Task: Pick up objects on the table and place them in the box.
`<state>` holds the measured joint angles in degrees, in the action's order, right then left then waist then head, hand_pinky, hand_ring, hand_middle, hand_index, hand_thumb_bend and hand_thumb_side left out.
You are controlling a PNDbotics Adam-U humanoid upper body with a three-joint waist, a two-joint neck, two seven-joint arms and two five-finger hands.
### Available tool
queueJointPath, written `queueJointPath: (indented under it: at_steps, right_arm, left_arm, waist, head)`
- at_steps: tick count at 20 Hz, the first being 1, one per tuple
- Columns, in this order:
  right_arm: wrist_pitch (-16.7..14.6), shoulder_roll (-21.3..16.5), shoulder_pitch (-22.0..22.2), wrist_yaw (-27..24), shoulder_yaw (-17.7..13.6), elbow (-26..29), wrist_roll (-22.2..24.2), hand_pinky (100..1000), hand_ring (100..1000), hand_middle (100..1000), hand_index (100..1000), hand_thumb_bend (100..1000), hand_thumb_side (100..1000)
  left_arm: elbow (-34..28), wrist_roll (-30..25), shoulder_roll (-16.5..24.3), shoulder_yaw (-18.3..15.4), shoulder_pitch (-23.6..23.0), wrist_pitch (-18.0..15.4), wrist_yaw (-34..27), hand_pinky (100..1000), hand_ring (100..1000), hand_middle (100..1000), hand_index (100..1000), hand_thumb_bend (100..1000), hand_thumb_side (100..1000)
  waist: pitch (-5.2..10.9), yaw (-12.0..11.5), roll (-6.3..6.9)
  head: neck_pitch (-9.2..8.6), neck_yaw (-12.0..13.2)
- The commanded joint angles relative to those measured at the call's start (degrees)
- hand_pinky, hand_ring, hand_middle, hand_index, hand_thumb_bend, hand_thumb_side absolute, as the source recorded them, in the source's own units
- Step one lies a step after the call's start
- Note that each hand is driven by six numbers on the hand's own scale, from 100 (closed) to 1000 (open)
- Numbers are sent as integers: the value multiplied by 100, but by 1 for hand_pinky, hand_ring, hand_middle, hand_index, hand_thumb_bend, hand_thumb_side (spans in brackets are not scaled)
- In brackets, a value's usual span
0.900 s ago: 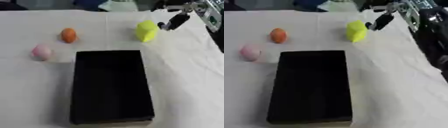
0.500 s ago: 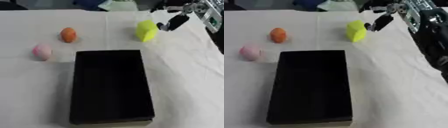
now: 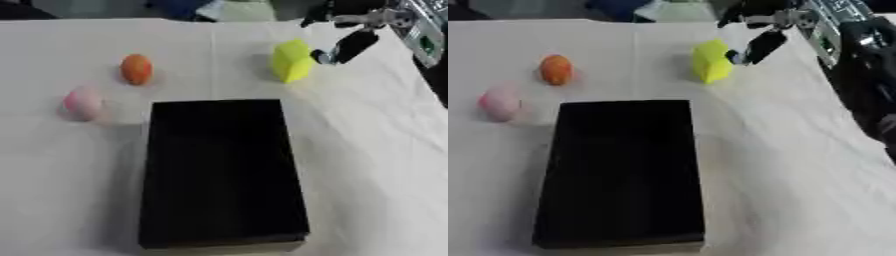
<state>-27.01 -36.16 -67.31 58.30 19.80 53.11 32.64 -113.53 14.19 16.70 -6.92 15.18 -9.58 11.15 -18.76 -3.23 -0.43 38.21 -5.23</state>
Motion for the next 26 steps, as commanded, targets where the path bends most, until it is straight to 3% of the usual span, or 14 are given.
queueJointPath:
  at_steps: [1, 10, 26]
  right_arm:
    - [-23, -190, -100, 95, -26, 93, -34, 951, 948, 968, 1000, 175, 690]
    - [44, -180, -103, 16, 21, 187, -181, 951, 945, 963, 1000, 185, 715]
    - [102, -137, -161, 411, -45, 103, -461, 951, 943, 965, 1000, 219, 744]
  left_arm:
    - [-107, -32, 68, -41, 39, -3, 41, 706, 774, 779, 827, 100, 914]
    - [-107, -50, 60, -46, 63, 6, 72, 706, 774, 779, 827, 100, 920]
    - [-107, -148, 51, -35, 113, 23, 151, 706, 772, 778, 827, 100, 927]
  waist:
    - [89, -16, 14]
    - [-50, -82, 9]
    - [-299, -238, -18]
  head:
    - [-16, -12]
    - [-120, -34]
    - [-296, -119]
